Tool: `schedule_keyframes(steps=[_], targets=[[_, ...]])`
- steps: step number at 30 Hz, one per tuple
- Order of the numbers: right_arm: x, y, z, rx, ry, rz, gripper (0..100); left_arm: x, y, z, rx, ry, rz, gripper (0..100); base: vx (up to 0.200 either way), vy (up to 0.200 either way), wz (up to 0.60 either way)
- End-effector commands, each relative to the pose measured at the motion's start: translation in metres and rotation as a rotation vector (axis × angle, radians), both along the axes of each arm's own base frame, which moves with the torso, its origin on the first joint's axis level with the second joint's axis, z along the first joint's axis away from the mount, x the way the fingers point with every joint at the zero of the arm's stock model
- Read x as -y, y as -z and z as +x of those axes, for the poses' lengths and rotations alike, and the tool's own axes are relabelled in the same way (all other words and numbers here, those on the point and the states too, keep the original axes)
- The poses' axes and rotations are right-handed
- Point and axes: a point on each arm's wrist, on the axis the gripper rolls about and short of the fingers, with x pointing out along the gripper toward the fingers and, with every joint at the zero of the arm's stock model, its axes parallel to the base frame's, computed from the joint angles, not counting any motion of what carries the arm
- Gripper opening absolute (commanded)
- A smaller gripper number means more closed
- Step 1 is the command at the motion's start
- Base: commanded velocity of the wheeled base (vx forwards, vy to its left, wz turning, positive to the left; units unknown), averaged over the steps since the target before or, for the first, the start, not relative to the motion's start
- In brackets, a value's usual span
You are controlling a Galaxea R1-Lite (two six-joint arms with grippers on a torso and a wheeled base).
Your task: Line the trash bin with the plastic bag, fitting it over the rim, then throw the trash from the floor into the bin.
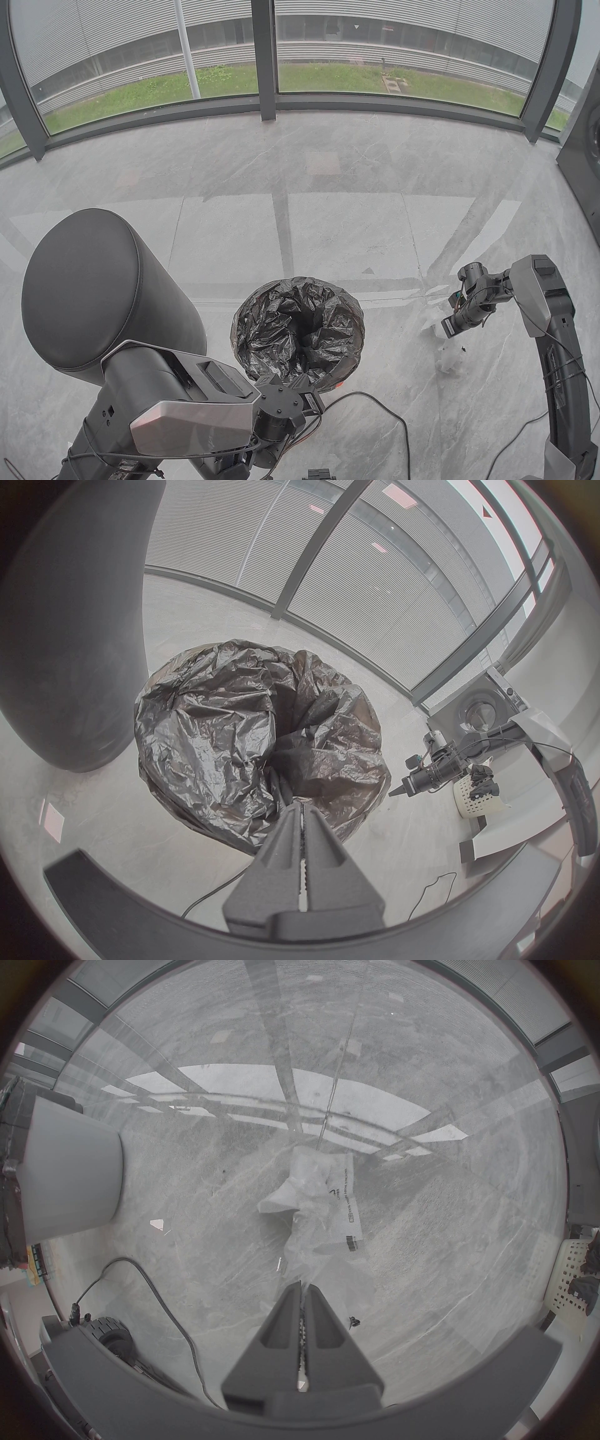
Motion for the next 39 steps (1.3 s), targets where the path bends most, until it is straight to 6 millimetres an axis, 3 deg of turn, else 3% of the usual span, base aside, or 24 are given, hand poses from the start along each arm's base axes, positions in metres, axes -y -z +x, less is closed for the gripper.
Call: schedule_keyframes(steps=[1, 12, 18, 19, 21, 22, 25, 26, 28, 33, 36, 39], targets=[[0.001, -0.026, 0.003, 0.052, 0.000, 0.001, 0, 0.001, -0.010, 0.002, 0.021, -0.001, -0.023, 0, 0.000, 0.000, 0.00], [0.000, -0.094, -0.003, 0.152, -0.004, -0.005, 0, 0.003, -0.028, 0.003, 0.056, 0.001, -0.058, 0, 0.000, 0.000, 0.00], [-0.003, -0.144, -0.035, 0.168, -0.016, -0.002, 0, 0.002, -0.047, 0.005, 0.092, -0.005, -0.097, 0, 0.000, 0.000, 0.00], [-0.005, -0.161, -0.048, 0.181, -0.025, 0.008, 0, 0.001, -0.051, 0.007, 0.102, -0.011, -0.106, 0, 0.000, 0.000, 0.00], [-0.005, -0.161, -0.048, 0.181, -0.025, 0.008, 0, 0.001, -0.051, 0.007, 0.102, -0.011, -0.106, 0, 0.000, 0.000, 0.00], [-0.010, -0.181, -0.061, 0.202, -0.041, 0.015, 0, -0.002, -0.057, 0.009, 0.114, -0.019, -0.115, 0, 0.000, 0.000, 0.00], [-0.022, -0.213, -0.083, 0.245, -0.072, 0.021, 0, -0.008, -0.068, 0.014, 0.136, -0.039, -0.136, 0, 0.000, 0.000, 0.00], [-0.023, -0.216, -0.084, 0.251, -0.073, 0.020, 0, -0.008, -0.069, 0.015, 0.137, -0.041, -0.137, 0, 0.000, 0.000, 0.00], [-0.036, -0.245, -0.106, 0.300, -0.108, 0.022, 0, -0.015, -0.081, 0.020, 0.161, -0.062, -0.157, 0, 0.000, 0.000, 0.00], [-0.062, -0.281, -0.142, 0.371, -0.183, 0.038, 0, -0.023, -0.096, 0.022, 0.190, -0.083, -0.182, 0, 0.000, 0.000, 0.00], [-0.090, -0.307, -0.174, 0.431, -0.267, 0.060, 0, -0.030, -0.105, 0.020, 0.201, -0.092, -0.189, 0, 0.000, 0.000, 0.00], [-0.113, -0.319, -0.193, 0.465, -0.343, 0.082, 0, -0.036, -0.110, 0.020, 0.206, -0.106, -0.191, 0, 0.000, 0.000, 0.00]])
